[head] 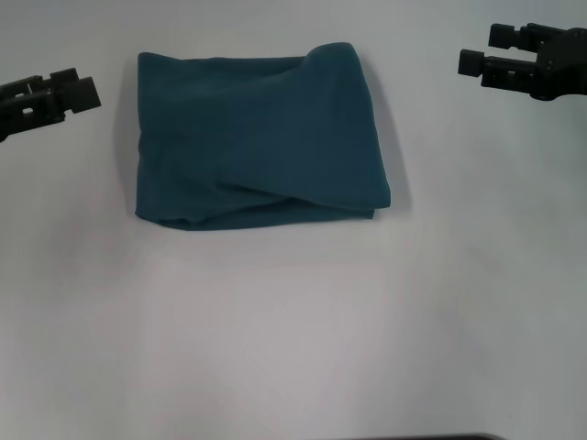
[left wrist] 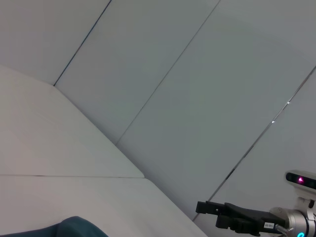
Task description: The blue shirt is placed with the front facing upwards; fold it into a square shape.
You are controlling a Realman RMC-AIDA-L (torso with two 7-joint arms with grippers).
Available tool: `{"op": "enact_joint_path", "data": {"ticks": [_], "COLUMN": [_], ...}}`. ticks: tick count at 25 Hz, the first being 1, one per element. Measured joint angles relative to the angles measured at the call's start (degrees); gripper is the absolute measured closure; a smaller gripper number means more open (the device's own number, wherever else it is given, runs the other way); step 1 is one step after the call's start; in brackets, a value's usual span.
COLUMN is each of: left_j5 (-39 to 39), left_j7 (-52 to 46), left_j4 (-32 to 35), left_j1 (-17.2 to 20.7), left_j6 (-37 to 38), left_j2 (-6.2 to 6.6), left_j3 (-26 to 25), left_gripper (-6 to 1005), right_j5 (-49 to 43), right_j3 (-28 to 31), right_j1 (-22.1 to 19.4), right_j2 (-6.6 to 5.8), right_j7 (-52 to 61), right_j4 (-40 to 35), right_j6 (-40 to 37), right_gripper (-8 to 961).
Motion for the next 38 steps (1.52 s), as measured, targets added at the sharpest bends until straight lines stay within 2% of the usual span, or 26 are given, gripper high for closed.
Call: {"op": "enact_joint_path", "data": {"ticks": [5,8,10,13,16,18,21,22,25,33,38], "left_j5": [0.04,0.06,0.10,0.99,3.86,6.12,7.36,8.05,9.06,13.85,13.68], "left_j7": [0.00,3.53,8.13,17.00,24.96,30.19,34.42,39.26,43.08,43.30,42.37], "left_j4": [0.00,-0.03,-0.01,0.07,0.14,0.38,1.58,4.26,6.75,4.42,4.25], "left_j1": [-0.03,0.26,1.05,3.29,5.15,5.94,6.30,6.42,7.00,7.88,7.11], "left_j6": [0.16,1.98,3.45,3.69,3.44,3.41,3.37,3.39,3.45,3.81,3.22], "left_j2": [-0.08,-0.37,-1.27,-4.10,-6.28,-7.14,-7.25,-6.82,-6.29,-6.87,-6.84], "left_j3": [0.28,1.26,2.58,6.18,9.30,10.42,10.63,10.47,10.70,10.85,10.06], "left_gripper": [100,100,100,100,100,100,100,100,100,99,99], "right_j5": [0.07,0.11,0.05,-0.40,-0.56,-0.56,-0.63,-0.70,-1.09,-3.56,-3.10], "right_j3": [0.01,-0.51,-1.16,-4.67,-10.87,-12.61,-14.23,-14.72,-15.86,-16.01,-13.77], "right_j1": [-0.14,-0.09,0.13,0.10,-0.36,-0.26,-0.09,-0.12,-0.51,-0.08,0.27], "right_j2": [0.01,0.04,0.14,0.29,0.37,0.37,0.30,0.26,0.08,0.02,0.08], "right_j7": [-0.07,-2.75,-8.35,-18.25,-24.36,-26.12,-28.52,-29.32,-31.53,-29.84,-30.08], "right_j4": [0.22,1.43,3.75,8.34,13.38,15.66,17.60,17.95,18.99,18.82,18.73], "right_j6": [-0.15,-3.18,-8.08,-14.92,-16.16,-15.78,-15.74,-15.72,-15.63,-15.77,-15.57], "right_gripper": [146,146,146,146,147,147,147,147,147,146,147]}}
